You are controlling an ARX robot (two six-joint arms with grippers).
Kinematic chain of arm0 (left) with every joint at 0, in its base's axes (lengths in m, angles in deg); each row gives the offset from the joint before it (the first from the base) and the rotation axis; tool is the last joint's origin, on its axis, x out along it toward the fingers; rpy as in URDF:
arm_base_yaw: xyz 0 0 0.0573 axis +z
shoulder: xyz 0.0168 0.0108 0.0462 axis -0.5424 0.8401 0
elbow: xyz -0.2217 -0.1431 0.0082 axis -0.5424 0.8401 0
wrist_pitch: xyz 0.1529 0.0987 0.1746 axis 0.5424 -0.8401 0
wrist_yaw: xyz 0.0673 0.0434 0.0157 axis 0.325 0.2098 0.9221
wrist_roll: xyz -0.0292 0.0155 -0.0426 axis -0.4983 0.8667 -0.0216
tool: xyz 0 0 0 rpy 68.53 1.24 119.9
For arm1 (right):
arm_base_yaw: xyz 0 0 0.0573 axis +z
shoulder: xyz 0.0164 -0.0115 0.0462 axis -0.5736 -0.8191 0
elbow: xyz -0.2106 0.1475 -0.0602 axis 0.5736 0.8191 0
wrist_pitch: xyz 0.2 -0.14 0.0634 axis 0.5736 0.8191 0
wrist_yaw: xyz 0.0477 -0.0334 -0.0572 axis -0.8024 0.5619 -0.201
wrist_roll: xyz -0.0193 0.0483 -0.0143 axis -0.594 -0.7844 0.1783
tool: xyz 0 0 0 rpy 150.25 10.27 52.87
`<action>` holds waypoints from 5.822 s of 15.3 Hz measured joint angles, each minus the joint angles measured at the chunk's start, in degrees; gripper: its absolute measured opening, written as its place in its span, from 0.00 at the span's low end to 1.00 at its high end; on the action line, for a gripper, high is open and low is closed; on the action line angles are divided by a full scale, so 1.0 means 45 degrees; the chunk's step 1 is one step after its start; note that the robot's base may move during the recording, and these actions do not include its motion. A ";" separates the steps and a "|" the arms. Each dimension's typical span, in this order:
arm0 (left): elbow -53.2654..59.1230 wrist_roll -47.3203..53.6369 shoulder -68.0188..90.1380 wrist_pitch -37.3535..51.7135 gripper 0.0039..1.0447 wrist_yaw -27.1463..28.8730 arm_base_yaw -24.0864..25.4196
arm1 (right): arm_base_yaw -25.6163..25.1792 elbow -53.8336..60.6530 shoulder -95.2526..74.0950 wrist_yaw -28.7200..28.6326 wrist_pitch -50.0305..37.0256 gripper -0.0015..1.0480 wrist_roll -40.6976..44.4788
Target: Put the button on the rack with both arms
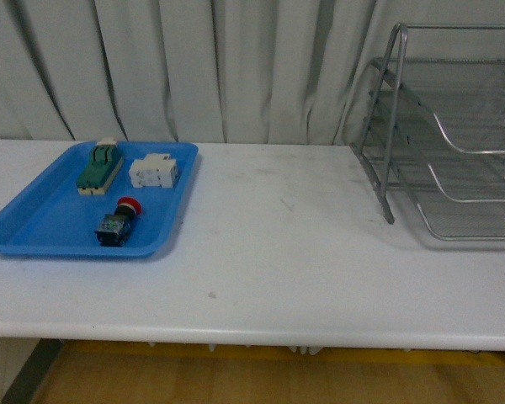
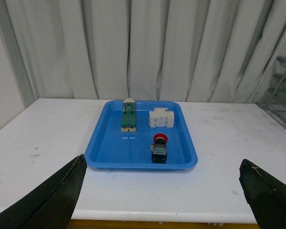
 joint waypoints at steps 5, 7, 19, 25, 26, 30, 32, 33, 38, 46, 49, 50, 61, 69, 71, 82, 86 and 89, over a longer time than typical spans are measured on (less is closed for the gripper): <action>0.0000 0.0000 0.0000 0.0000 0.94 0.0000 0.0000 | 0.0000 0.0000 0.0000 0.0000 -0.0005 0.94 0.0000; 0.0000 0.0000 0.0000 0.0000 0.94 0.0000 0.0000 | 0.0000 0.0000 0.0000 0.0000 -0.0005 0.94 0.0000; 0.0000 0.0000 0.0000 0.0000 0.94 0.0000 0.0000 | 0.0000 0.0000 0.0000 0.0000 -0.0005 0.94 0.0000; 0.0000 0.0000 0.0000 0.0005 0.94 -0.0005 0.0000 | -0.2113 -0.0510 -0.3298 -0.3628 -0.2268 0.94 -0.1914; -0.0005 0.0000 0.0000 -0.0010 0.94 -0.0005 0.0000 | -0.2701 -0.1117 -0.5634 -0.4580 -0.4483 0.94 -0.2735; -0.0005 0.0000 0.0000 -0.0010 0.94 0.0000 0.0000 | -0.4133 -0.4639 -1.3410 -0.4274 -0.9933 0.94 -0.3925; -0.0005 0.0000 0.0000 -0.0010 0.94 0.0000 0.0000 | -0.4634 -0.6611 -1.6718 -0.3866 -1.0569 0.94 -0.4473; -0.0005 0.0000 0.0000 -0.0010 0.94 0.0000 0.0000 | -0.4886 -0.7597 -1.8059 -0.3711 -1.0350 0.94 -0.4828; 0.0000 0.0000 0.0000 -0.0010 0.94 0.0000 0.0000 | -0.6130 -1.0938 -2.3382 -0.4104 -1.0754 0.94 -0.8432; 0.0000 -0.0005 0.0000 -0.0010 0.94 0.0000 0.0000 | -0.5377 -0.9539 -2.5441 -0.5508 -1.4698 0.94 -1.3843; 0.0000 0.0000 0.0000 -0.0010 0.94 0.0000 0.0000 | -0.5051 -0.9481 -2.6806 -0.5489 -1.5693 0.94 -1.5849; 0.0000 -0.0005 0.0000 -0.0015 0.94 0.0000 0.0000 | -0.4969 -0.9486 -2.7035 -0.5450 -1.6077 0.94 -1.6334; -0.0005 -0.0005 0.0000 -0.0015 0.94 0.0000 0.0000 | -0.4401 -1.1361 -2.9177 -0.5022 -1.4965 0.94 -1.7019; -0.0005 0.0000 0.0000 -0.0015 0.94 0.0000 0.0000 | -0.4240 -1.2735 -2.9303 -0.5027 -1.3687 0.89 -1.6621; -0.0005 -0.0005 0.0000 -0.0015 0.94 0.0000 0.0000 | -0.4216 -1.3041 -2.9400 -0.5027 -1.3415 0.66 -1.6310; -0.0005 -0.0005 0.0000 -0.0015 0.94 0.0000 0.0000 | -0.4469 -1.2682 -3.0143 -0.5411 -1.5703 0.04 -1.7413; -0.0005 0.0000 0.0000 -0.0015 0.94 0.0000 0.0000 | -0.5119 -1.1642 -2.9988 -0.6290 -1.6383 0.04 -1.7189; -0.0005 0.0000 0.0000 -0.0019 0.94 -0.0005 0.0000 | -0.5780 -0.9656 -2.9070 -0.7106 -1.6524 0.04 -1.6942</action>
